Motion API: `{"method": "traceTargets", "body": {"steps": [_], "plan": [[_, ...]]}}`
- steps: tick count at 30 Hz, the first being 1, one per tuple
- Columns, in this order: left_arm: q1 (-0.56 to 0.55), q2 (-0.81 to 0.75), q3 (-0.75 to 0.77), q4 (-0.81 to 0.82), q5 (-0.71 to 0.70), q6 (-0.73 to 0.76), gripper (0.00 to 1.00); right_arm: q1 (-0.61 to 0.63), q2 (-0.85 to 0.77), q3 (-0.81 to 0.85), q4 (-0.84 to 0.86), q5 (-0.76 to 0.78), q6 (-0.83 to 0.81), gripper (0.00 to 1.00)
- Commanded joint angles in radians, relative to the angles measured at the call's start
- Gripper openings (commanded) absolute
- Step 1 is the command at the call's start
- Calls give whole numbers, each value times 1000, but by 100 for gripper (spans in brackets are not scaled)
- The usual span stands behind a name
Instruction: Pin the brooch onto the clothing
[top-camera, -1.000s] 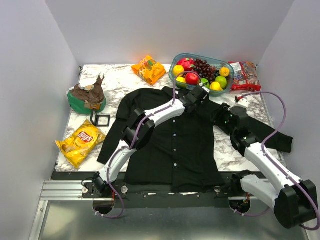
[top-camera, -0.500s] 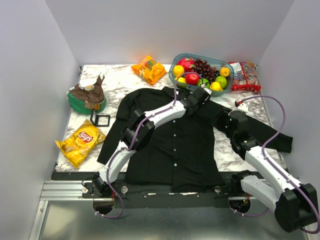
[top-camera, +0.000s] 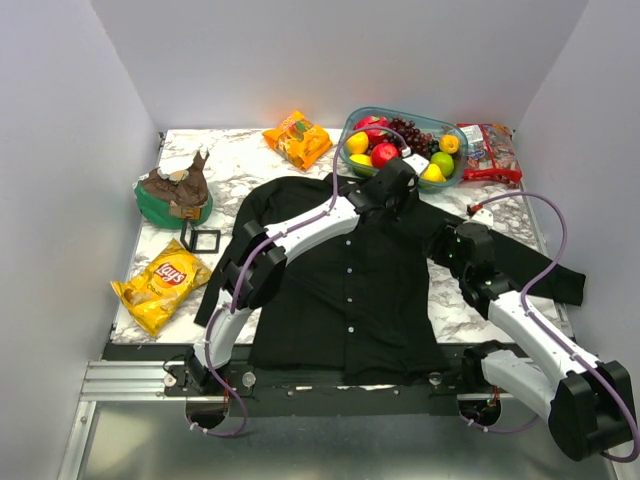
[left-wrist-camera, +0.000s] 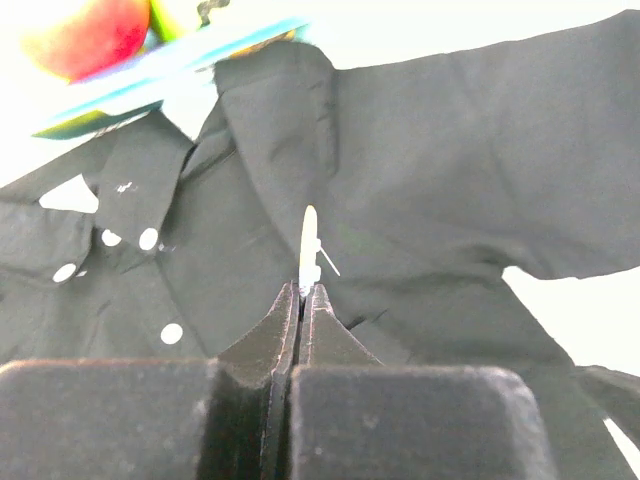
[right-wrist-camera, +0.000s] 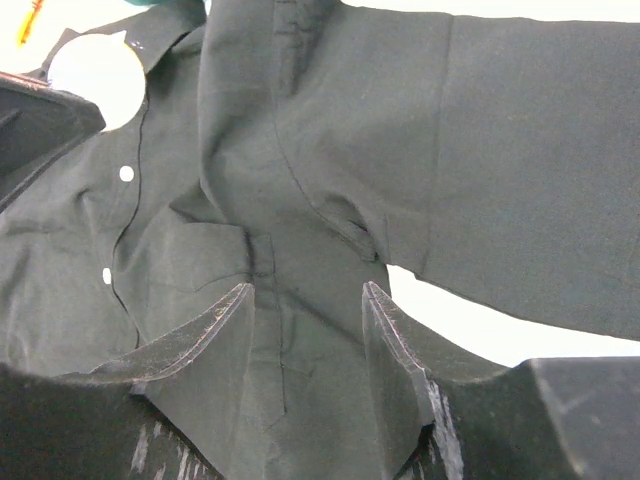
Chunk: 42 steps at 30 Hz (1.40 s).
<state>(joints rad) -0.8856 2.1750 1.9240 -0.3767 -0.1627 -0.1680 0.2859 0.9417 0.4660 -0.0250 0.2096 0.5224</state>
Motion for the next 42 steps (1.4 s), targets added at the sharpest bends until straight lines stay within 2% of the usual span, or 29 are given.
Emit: {"method": "traceTargets", "body": {"steps": [1, 6, 10, 14, 20, 31, 42], "plan": [[-4, 37, 21, -54, -78, 50, 0, -4, -1, -26, 16, 16, -9, 56], [-3, -26, -118, 16, 84, 56, 0, -7, 2, -32, 126, -151, -36, 64], [16, -66, -194, 47, 103, 39, 0, -7, 49, -7, 134, -176, -38, 68], [16, 6, -87, -117, -27, 79, 0, -8, 39, -13, 129, -179, -18, 68], [-7, 107, -16, -186, -141, 120, 0, -8, -56, -49, 88, -158, -1, 67], [-24, 235, 127, -241, -270, 162, 0, -8, -285, -64, -36, -171, 2, 67], [-52, 339, 257, -283, -337, 222, 0, -8, -397, -78, -116, -150, -4, 67]]}}
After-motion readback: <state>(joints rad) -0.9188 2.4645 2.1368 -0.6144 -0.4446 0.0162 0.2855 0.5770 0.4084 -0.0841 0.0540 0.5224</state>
